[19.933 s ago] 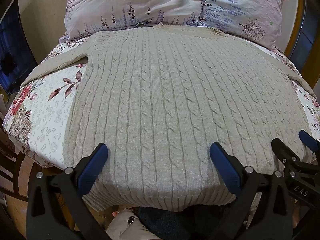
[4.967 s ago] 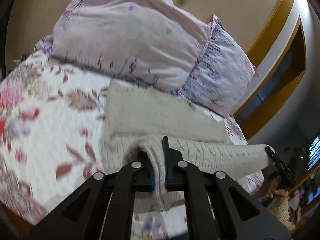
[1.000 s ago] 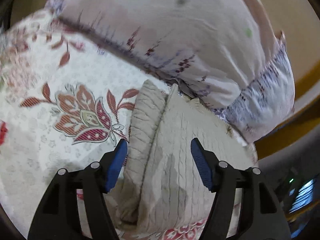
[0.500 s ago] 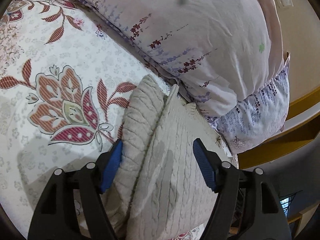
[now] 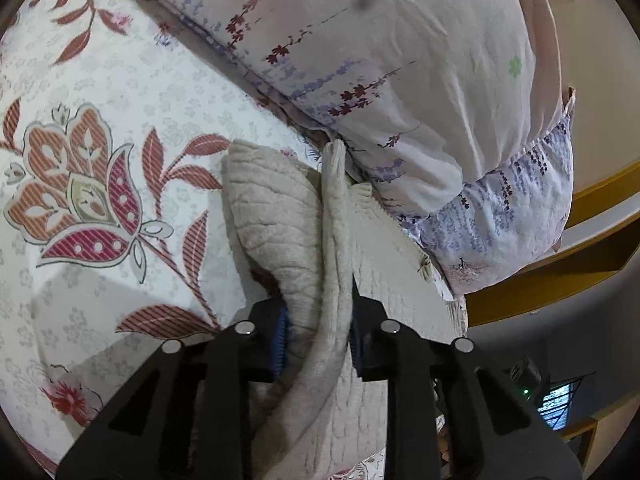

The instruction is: Fold small clothes

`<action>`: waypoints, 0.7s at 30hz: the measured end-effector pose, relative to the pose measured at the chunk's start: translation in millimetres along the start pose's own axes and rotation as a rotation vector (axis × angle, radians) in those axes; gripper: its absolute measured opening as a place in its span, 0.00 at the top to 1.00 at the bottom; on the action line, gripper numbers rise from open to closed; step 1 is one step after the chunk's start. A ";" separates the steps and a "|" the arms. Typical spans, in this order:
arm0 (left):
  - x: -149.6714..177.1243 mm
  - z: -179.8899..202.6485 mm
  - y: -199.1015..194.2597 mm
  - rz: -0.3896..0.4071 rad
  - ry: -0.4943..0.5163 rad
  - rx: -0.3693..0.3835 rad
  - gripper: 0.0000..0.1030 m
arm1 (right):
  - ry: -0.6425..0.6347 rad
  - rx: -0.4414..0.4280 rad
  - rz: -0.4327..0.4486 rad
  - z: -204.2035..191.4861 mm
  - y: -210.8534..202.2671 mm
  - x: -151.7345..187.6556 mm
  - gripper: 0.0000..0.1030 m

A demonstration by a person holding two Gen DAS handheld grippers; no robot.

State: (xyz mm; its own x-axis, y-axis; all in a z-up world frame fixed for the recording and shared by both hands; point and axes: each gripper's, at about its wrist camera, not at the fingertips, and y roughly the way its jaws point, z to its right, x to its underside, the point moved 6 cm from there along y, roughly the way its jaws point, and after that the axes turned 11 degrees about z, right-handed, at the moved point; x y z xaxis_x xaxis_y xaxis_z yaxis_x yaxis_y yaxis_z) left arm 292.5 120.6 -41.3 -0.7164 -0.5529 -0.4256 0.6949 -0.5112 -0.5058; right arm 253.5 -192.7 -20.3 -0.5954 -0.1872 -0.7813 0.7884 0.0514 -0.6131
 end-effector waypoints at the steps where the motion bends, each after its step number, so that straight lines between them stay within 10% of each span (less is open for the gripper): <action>1: -0.4 2.5 -0.9 0.006 0.008 0.003 0.80 | 0.001 0.000 0.000 0.1 0.1 0.1 0.36; 11: -2.4 90.1 -9.4 0.063 0.060 0.228 0.83 | -0.001 -0.002 0.001 -0.1 0.1 0.0 0.36; 21: 40.3 173.7 34.2 -0.039 0.091 0.377 0.84 | 0.081 -0.034 0.100 34.5 -35.0 0.4 0.28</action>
State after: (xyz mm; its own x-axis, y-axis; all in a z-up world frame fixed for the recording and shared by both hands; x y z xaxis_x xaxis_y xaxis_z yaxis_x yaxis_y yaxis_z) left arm 298.2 -33.5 54.6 -0.7339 -0.4762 -0.4843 0.6288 -0.7460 -0.2193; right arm 230.9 -228.5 4.9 -0.5259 -0.0994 -0.8447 0.8394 0.0995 -0.5343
